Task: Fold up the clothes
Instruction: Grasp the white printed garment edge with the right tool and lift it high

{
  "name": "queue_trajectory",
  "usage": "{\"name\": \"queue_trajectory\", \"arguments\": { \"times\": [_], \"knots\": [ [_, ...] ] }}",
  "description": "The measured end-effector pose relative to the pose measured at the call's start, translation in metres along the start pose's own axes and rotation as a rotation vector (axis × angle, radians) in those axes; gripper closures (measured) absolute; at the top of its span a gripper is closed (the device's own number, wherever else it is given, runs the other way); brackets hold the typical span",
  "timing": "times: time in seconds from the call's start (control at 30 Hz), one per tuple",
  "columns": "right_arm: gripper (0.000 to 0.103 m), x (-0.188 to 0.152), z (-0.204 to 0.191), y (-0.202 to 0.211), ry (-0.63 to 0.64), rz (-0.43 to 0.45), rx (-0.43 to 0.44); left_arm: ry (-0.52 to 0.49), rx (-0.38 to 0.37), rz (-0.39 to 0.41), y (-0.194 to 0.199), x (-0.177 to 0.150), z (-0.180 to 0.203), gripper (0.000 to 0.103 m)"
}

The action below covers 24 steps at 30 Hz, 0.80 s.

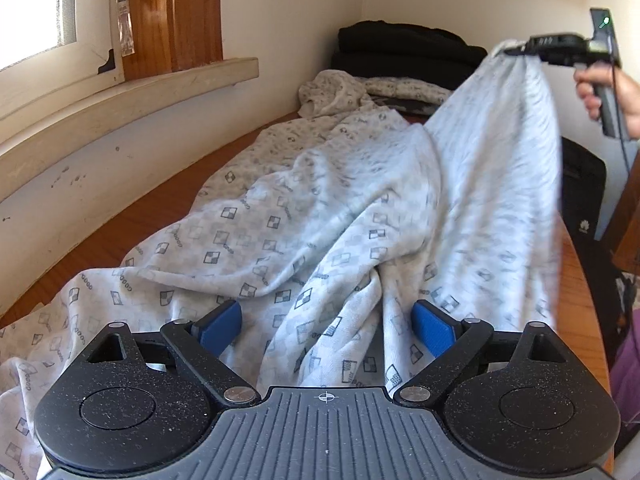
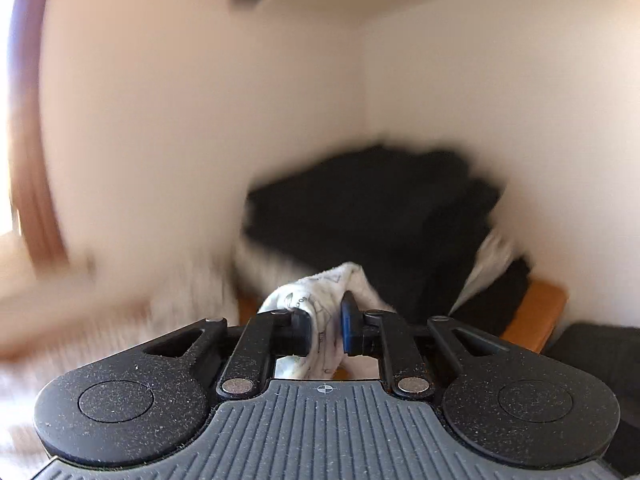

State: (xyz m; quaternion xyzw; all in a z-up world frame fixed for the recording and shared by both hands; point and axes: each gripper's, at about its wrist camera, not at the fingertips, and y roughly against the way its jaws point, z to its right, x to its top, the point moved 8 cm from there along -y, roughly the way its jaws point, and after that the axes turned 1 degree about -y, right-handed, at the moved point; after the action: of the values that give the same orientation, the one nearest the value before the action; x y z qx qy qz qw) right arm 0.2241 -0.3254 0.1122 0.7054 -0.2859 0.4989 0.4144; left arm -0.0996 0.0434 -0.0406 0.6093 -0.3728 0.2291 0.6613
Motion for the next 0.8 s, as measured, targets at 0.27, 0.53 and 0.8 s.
{"name": "queue_trajectory", "arguments": {
  "times": [0.27,0.53,0.8],
  "knots": [
    [0.031,-0.036,-0.025,-0.013,0.130,-0.149,0.046,0.046,0.116,0.051,0.006,0.012,-0.001,0.006],
    [0.028,-0.115,-0.134,-0.038,0.210,-0.264,0.299,0.053,0.137,0.040,-0.002,0.015,0.000,0.000],
    [0.025,-0.145,-0.188,-0.048,0.270,-0.327,0.352,0.129,0.072,0.018,0.000,0.007,-0.008,0.000]
  ]
}}
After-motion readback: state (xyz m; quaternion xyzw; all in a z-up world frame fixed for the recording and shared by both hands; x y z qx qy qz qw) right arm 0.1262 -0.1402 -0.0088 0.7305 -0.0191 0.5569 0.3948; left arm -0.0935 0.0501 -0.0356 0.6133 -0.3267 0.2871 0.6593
